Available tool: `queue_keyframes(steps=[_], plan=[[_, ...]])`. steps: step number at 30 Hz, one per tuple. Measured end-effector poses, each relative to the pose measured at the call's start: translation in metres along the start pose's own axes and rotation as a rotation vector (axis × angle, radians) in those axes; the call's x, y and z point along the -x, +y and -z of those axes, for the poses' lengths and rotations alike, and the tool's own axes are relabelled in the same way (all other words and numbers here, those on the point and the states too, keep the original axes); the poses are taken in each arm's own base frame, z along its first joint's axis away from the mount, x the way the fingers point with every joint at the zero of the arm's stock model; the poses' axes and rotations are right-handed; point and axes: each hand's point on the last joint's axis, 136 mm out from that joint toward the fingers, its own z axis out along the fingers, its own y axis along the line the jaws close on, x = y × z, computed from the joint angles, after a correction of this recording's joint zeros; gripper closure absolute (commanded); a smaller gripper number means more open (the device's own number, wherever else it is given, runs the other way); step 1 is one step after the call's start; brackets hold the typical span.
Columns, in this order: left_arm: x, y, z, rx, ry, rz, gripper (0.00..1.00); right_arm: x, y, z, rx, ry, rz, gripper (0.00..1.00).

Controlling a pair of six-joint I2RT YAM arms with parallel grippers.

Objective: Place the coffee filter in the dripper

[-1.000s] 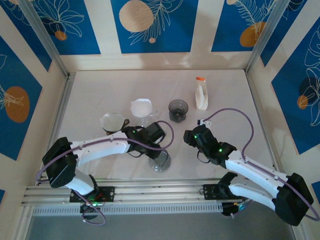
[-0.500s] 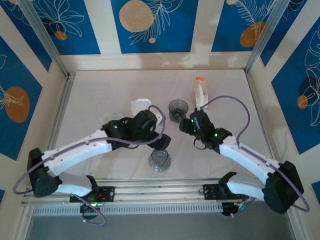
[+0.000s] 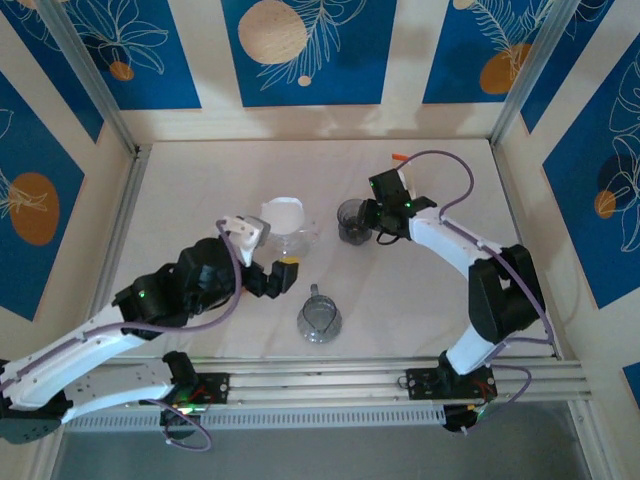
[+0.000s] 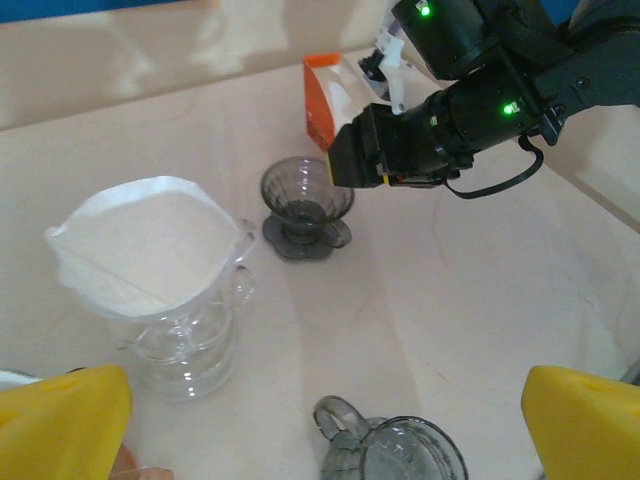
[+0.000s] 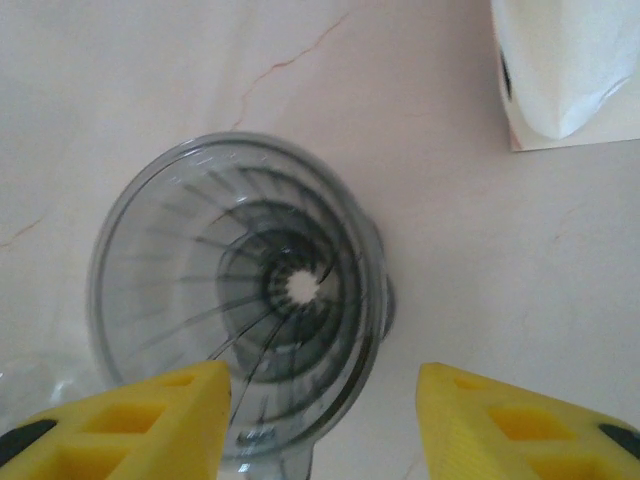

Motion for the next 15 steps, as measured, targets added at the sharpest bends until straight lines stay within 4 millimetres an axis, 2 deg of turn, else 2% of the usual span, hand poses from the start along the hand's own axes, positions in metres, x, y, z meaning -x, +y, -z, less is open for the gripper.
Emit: queue_keyframes(steps=[7,11,15], plan=[[-0.014,0.02,0.01,0.057,-0.045,-0.006,0.0,0.002,-0.008,-0.023,-0.058,0.049,0.001,0.6],[-0.012,0.025,0.015,0.074,-0.08,0.002,0.0,-0.002,-0.01,-0.038,-0.08,0.08,0.007,0.7],[-0.012,0.028,0.021,0.07,-0.109,0.007,0.0,-0.007,-0.013,-0.044,-0.088,0.102,0.0,0.85]])
